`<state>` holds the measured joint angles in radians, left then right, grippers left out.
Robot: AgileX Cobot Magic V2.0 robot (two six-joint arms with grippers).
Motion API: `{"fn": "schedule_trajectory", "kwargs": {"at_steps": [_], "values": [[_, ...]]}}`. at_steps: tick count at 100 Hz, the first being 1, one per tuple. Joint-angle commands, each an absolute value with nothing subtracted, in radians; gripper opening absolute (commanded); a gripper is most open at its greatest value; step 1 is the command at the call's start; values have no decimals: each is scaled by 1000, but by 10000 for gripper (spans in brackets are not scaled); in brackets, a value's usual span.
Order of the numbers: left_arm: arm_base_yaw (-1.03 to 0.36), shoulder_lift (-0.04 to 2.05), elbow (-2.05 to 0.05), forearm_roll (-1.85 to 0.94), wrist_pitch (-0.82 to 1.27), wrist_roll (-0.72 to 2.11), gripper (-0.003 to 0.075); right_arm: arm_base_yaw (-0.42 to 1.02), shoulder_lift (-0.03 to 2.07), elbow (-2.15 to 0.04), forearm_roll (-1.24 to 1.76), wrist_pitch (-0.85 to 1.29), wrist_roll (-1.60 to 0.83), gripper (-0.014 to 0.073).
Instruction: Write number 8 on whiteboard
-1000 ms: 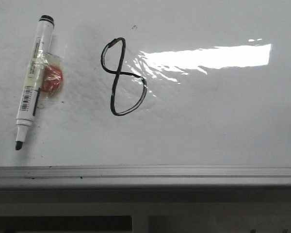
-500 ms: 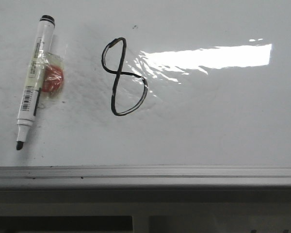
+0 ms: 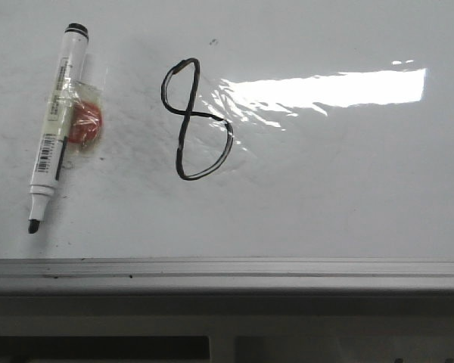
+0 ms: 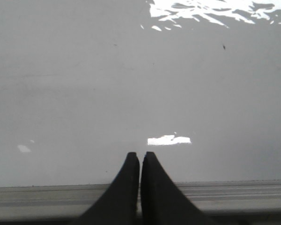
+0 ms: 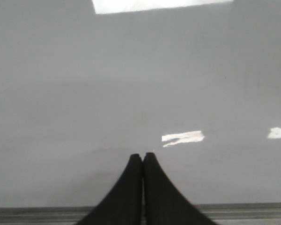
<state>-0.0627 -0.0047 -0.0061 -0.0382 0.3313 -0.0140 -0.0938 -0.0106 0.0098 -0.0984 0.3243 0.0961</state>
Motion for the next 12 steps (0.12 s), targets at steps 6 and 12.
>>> {"fn": "schedule_trajectory", "kwargs": {"at_steps": [6, 12], "values": [[-62, -32, 34, -44, 285, -16, -20, -100, -32, 22, -94, 304, 91, -63], [-62, -32, 34, -44, 285, -16, -20, -100, -32, 22, -94, 304, 91, -63]]}}
